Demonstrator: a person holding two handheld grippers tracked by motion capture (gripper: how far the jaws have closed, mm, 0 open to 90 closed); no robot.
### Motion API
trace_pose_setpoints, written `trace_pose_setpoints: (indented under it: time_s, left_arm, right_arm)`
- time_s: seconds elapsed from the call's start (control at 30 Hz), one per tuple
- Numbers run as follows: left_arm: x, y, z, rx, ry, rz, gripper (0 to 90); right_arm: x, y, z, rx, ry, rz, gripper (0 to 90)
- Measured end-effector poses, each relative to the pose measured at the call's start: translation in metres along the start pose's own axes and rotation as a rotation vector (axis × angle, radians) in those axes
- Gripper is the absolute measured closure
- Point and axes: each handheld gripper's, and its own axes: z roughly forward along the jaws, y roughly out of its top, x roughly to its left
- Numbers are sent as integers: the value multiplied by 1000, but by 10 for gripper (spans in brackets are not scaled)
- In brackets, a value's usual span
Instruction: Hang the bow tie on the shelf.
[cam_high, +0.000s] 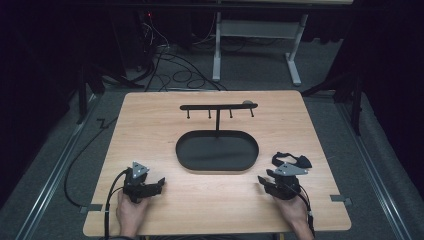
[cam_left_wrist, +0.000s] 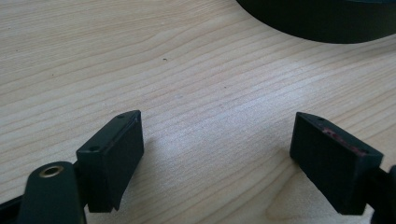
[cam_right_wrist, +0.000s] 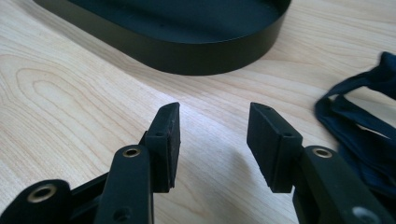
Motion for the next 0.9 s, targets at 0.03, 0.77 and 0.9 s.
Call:
trace_pose_setpoints:
  time_s: [0.03, 0.77, 0.9]
  left_arm:
    - [0, 0, 0, 0, 0, 0, 179]
    - [0, 0, 0, 2, 0, 3, 179]
    - [0, 0, 0, 2, 0, 2, 179]
  right_arm:
    - [-1, 0, -2, -1, -3, 3, 563]
    - [-29, -4, -34, -49, -81, 68, 566]
    - [-35, 0, -37, -57, -95, 68, 567]
